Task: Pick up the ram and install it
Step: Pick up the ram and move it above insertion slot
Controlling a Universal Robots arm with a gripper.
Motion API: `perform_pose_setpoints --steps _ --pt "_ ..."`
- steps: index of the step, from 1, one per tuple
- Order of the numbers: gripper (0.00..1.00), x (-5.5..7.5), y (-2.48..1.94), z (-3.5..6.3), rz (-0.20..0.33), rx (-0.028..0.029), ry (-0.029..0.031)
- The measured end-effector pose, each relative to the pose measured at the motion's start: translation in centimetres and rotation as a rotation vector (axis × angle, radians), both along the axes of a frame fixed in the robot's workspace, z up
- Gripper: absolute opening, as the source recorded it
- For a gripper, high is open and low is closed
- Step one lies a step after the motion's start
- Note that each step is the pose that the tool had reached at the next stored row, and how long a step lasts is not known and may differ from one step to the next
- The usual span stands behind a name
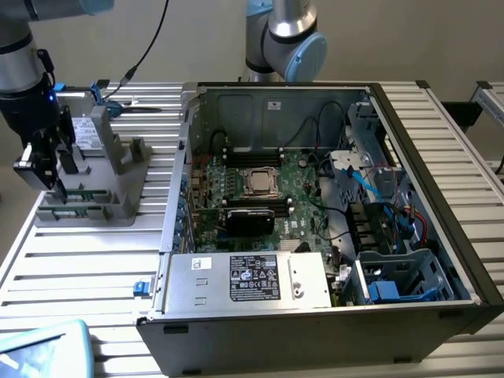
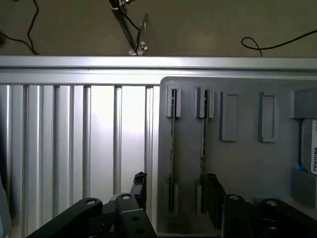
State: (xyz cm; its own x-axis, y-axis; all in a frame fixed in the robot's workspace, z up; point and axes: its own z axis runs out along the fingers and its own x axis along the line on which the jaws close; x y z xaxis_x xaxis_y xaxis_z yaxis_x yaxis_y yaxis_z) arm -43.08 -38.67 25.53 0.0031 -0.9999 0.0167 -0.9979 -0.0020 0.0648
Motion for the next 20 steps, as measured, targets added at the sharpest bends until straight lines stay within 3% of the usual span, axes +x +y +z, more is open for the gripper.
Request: perform_pose_setpoints --steps 20 --pt "0.59 0.2 0.00 -2.61 0.000 0.0000 0.0000"
